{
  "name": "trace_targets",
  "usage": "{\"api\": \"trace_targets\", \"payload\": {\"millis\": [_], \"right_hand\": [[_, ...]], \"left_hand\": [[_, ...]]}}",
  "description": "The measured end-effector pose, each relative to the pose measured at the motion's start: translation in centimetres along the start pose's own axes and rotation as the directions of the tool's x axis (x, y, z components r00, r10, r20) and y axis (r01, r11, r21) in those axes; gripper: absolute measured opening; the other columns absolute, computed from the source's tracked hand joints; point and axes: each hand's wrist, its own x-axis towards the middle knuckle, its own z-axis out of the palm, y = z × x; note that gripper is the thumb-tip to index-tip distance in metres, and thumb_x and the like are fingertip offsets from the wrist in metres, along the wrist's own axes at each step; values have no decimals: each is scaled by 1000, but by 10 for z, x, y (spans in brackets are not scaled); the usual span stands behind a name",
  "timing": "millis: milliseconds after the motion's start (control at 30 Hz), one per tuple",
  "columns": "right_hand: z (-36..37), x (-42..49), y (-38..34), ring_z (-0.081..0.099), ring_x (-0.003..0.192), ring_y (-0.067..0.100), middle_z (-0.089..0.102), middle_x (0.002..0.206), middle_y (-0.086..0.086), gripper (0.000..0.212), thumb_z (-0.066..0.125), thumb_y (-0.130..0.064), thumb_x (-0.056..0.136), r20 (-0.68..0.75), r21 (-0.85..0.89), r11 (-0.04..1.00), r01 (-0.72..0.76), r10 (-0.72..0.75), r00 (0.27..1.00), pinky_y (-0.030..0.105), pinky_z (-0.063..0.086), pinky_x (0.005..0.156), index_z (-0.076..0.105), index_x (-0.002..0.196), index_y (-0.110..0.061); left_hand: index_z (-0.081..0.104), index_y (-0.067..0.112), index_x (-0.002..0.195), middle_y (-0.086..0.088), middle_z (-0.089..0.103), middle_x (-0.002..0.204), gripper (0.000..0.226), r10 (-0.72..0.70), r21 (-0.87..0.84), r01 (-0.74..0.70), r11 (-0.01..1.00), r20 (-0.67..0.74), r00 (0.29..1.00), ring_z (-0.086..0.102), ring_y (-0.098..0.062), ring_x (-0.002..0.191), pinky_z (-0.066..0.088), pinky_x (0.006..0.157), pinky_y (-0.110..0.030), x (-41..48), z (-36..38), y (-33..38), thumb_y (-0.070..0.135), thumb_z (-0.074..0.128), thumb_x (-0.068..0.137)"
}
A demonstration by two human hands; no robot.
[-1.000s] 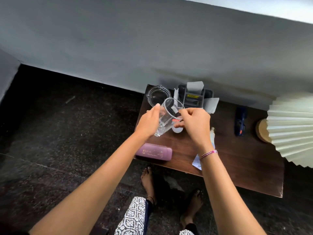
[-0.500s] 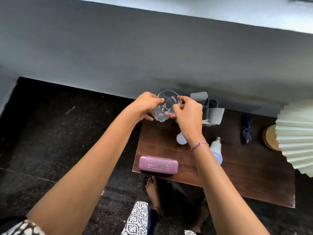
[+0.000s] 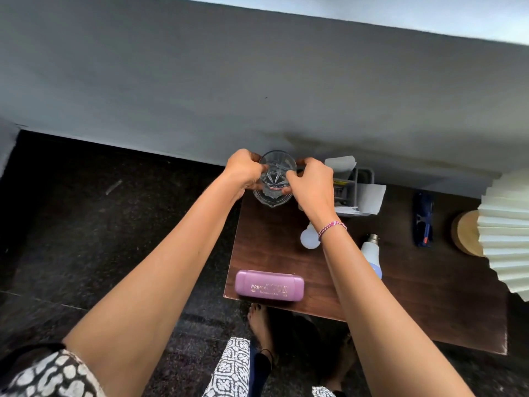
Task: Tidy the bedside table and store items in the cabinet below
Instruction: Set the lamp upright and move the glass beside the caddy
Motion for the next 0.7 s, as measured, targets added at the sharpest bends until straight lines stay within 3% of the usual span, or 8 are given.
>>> {"api": "trace_targets", "payload": {"millis": [133,300,533,700], "right_hand": [[1,7,2,72,63,16,73,76,12,18,51,-11,87,37,3,1000,-26,26,999,37,60,67,59,101,-2],[2,8,4,72,63,17,72,77,16,18,50,-10,88,73,-2,999,-44,44,996,35,59,57,58,103,-2],[3,8,7,72,65,15,70,81,11,20,52,-11,89,93,38,997,-69,66,994,36,60,58,58,107,-6],[3,2,7,73,70,18,69,100,14,31,50,-9,90,117,102,991,-86,74,990,37,60,73,53,121,-8]], "left_hand": [[62,-2,110,-19,63,118,21,-5,26,5,1000,-9,1000,64,-31,101,56,73,-37,8,1,0,5,58,91],[60,-3,112,-19,62,119,22,-30,46,30,998,-1,1000,63,-33,105,57,79,-41,12,1,-2,2,55,92],[58,-3,117,-19,60,123,26,-54,-20,54,998,2,999,61,-34,109,56,74,-38,12,1,-6,0,55,91],[44,1,135,-17,51,136,45,-26,-12,26,1000,2,1000,57,-33,116,54,85,-40,12,1,-10,4,56,91]]}}
